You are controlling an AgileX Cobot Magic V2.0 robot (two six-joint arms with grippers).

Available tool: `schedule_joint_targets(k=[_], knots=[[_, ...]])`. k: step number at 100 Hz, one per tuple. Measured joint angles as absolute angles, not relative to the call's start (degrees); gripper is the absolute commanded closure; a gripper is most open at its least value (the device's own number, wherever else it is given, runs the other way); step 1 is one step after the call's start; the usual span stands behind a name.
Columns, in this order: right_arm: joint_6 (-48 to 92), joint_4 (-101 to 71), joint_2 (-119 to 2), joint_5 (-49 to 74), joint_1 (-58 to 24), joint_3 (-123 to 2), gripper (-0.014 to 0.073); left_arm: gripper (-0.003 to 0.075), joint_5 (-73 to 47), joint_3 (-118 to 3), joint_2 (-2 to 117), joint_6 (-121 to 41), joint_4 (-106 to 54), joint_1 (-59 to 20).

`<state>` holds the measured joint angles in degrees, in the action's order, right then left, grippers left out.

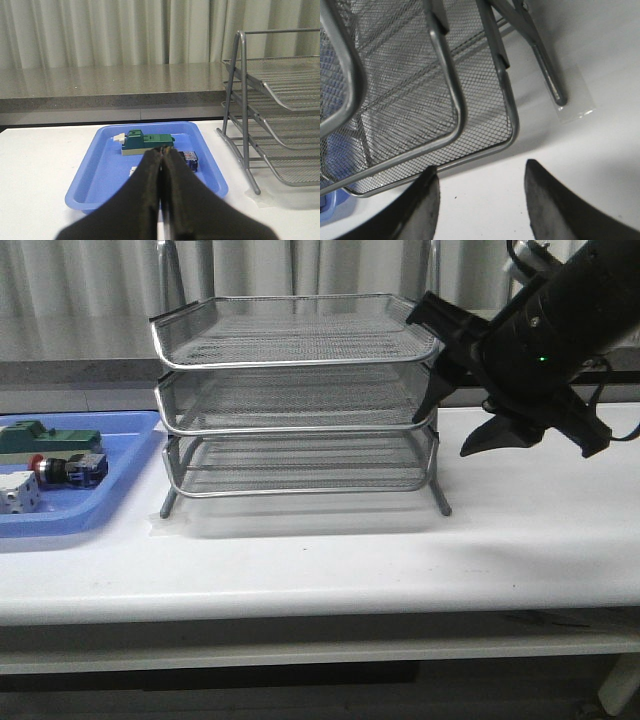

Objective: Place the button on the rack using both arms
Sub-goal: 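Reach the right gripper to the front rim of the middle wire tray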

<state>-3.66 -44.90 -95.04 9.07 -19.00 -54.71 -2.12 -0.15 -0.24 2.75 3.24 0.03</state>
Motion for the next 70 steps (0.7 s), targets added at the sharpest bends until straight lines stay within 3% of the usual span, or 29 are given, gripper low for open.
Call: schedule_joint_targets(k=[70], knots=[[-3.7,-45.1,-96.9,10.3,-19.0,-56.8,0.0191,0.0741,-2.1,-0.2,-0.2,2.7,3.2,0.0]])
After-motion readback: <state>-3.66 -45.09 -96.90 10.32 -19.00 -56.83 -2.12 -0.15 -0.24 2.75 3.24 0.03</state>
